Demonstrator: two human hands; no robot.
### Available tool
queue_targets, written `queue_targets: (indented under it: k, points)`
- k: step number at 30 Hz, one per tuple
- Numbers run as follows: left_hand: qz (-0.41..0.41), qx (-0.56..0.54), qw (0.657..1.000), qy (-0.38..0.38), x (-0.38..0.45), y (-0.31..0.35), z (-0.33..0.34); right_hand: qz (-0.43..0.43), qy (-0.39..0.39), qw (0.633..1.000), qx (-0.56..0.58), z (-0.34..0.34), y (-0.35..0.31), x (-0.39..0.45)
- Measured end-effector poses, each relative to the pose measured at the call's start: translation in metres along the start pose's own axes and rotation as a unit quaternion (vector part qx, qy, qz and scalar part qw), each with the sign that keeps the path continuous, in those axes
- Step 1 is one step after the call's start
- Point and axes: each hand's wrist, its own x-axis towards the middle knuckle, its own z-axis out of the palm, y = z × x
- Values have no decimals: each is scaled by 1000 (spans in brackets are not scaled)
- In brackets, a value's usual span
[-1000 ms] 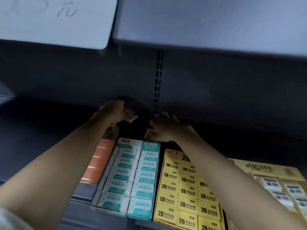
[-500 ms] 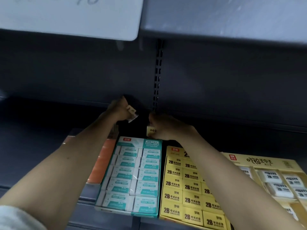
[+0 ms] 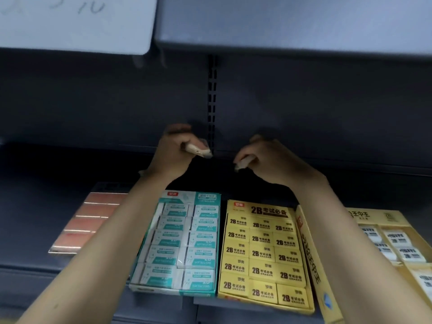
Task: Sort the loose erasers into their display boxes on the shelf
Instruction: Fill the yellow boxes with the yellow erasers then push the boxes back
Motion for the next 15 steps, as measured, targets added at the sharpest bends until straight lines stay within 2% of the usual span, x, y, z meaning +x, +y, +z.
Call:
queue_targets:
  k: [4, 7, 15]
  points:
    - [-40, -148, 988, -18, -25, 37, 2, -2, 43, 999, 26, -20, 6, -31]
    - [-35, -203, 978, -39, -41, 56, 10, 34, 60, 997, 21, -26, 15, -55]
    - [-76, -191, 973, -105, -72, 92, 52, 112, 116, 980, 115, -36, 50, -107]
